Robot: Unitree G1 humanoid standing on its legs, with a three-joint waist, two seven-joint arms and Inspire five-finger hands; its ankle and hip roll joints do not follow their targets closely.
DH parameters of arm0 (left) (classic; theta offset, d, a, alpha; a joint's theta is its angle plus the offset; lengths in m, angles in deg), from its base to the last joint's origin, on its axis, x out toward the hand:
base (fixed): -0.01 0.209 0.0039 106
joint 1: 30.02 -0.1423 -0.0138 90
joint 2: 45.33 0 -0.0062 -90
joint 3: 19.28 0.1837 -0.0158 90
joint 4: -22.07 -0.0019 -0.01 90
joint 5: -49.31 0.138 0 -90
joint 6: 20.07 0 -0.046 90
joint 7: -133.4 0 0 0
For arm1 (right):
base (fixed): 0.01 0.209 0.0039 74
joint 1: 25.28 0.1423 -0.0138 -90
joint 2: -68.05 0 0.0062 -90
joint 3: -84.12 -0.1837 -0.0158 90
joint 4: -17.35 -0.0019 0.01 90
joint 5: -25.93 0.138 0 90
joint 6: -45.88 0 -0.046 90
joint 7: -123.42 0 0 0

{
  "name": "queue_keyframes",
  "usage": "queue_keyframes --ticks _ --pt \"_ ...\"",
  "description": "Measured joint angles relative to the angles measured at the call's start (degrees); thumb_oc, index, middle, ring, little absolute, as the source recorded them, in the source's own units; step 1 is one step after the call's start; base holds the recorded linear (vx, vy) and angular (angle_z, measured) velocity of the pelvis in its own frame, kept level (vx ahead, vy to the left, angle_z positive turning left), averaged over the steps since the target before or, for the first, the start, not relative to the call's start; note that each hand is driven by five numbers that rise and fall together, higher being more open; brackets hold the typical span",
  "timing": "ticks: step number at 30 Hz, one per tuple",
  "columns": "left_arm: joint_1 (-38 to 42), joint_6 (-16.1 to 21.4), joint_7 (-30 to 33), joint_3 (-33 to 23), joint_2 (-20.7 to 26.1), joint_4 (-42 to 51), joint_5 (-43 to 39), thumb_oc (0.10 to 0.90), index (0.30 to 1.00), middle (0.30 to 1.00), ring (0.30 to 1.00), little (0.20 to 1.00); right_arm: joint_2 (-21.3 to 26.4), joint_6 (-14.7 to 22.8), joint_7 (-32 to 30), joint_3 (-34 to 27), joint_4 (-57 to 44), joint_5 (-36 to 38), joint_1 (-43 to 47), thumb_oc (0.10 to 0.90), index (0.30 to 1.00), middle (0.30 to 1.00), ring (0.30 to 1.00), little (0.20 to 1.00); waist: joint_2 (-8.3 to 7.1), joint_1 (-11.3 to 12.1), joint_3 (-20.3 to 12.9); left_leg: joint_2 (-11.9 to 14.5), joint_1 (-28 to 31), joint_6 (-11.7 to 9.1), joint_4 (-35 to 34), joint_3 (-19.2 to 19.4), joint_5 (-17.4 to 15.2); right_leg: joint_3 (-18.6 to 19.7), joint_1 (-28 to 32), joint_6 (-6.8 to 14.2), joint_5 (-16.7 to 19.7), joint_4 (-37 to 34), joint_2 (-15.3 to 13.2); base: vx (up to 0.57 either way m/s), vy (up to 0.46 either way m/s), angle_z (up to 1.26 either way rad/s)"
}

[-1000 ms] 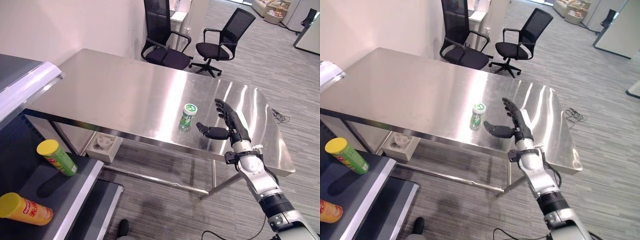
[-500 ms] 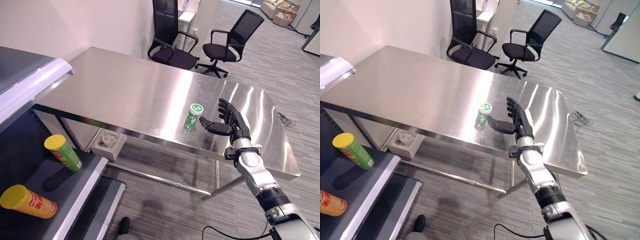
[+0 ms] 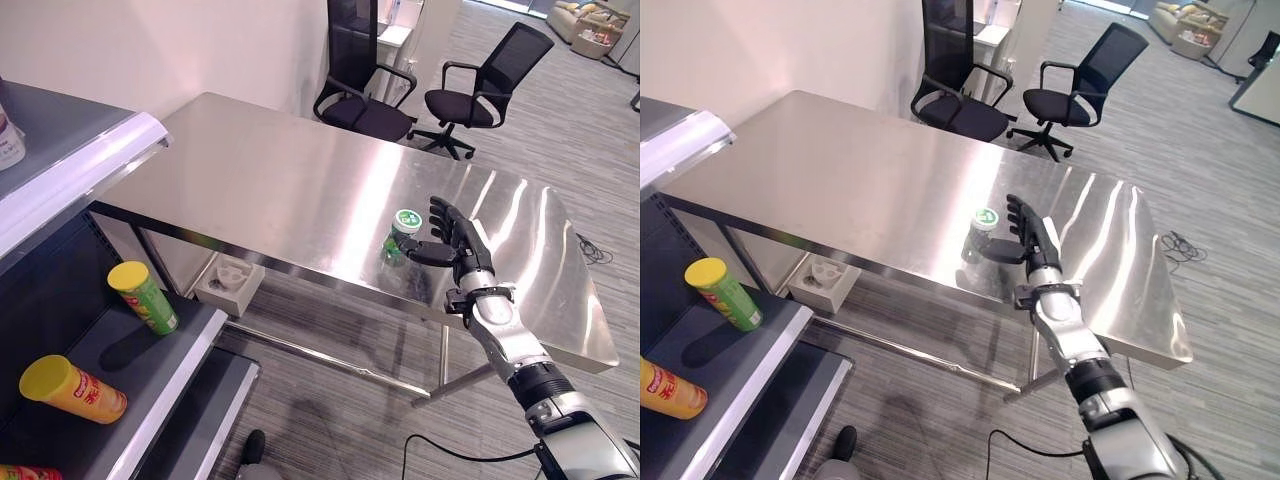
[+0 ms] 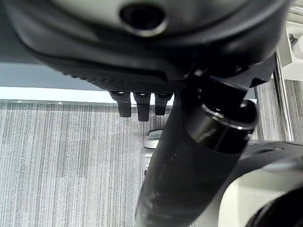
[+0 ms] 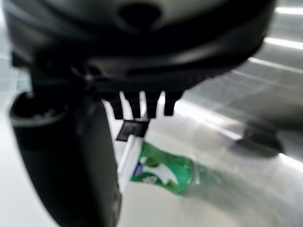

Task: Put the goods on the table back onto the shelves and tidy them up.

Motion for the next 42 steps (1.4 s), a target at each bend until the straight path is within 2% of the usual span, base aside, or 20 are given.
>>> queue_keyframes --ticks 19,20,21,22,35,42 --pt "0.0 0.0 -0.1 0.4 0.0 0.0 -0.1 0.800 0.900 0.900 0.900 0.900 -1.1 -1.2 0.1 3.7 12.0 -0.4 8.4 0.800 0.900 0.900 0.900 0.900 -0.03 0.6 0.0 -0.3 -1.4 0.1 0.0 -2.0 0.6 -1.4 0.0 0.1 -0.1 0.0 0.3 0.01 0.008 0.05" --pt "0.0 0.0 -0.1 0.5 0.0 0.0 -0.1 0.800 0.900 0.900 0.900 0.900 -1.2 -1.2 0.1 3.7 12.0 -0.4 8.4 0.574 0.561 0.561 0.561 0.561 -0.03 0.5 0.0 -0.3 -1.5 0.1 0.0 -2.1 0.7 -1.5 0.0 0.1 -0.2 -0.1 0.3 0.02 0.014 0.07" --pt "0.0 0.0 -0.1 0.5 0.0 0.0 -0.1 0.800 0.900 0.900 0.900 0.900 -1.2 -1.2 0.1 3.7 12.0 -0.4 8.3 0.499 0.448 0.448 0.448 0.448 -0.02 0.5 0.0 -0.4 -1.6 0.1 0.0 -2.2 0.7 -1.6 0.0 0.1 -0.2 -0.1 0.3 0.02 0.013 0.06" --pt "0.0 0.0 -0.1 0.5 0.0 0.0 -0.1 0.800 0.900 0.900 0.900 0.900 -1.2 -1.2 0.1 3.7 12.0 -0.4 8.3 0.400 0.300 0.300 0.300 0.300 -0.02 0.5 0.0 -0.4 -1.6 0.1 0.0 -2.3 0.7 -1.7 0.0 0.1 -0.2 -0.1 0.3 0.02 0.009 0.05" --pt "0.0 0.0 0.0 0.5 0.0 0.4 -0.1 0.800 0.900 0.900 0.900 0.900 -1.5 -1.7 -0.2 3.6 12.0 -0.6 8.3 0.400 0.300 0.300 0.300 0.300 0.01 0.3 0.0 -0.5 -1.7 0.1 0.0 -2.6 0.8 -2.0 0.1 0.1 -0.2 0.0 0.3 0.00 0.001 0.01" --pt "0.0 0.2 0.3 0.5 0.0 1.2 0.0 0.800 0.900 0.900 0.900 0.900 -1.5 -1.7 -1.4 3.6 10.9 -3.1 8.1 0.400 0.300 0.300 0.300 0.300 0.49 0.0 0.3 -0.5 -1.7 0.2 0.0 -2.5 0.8 -1.9 0.0 0.1 -0.2 -0.1 0.2 0.00 0.000 0.00"
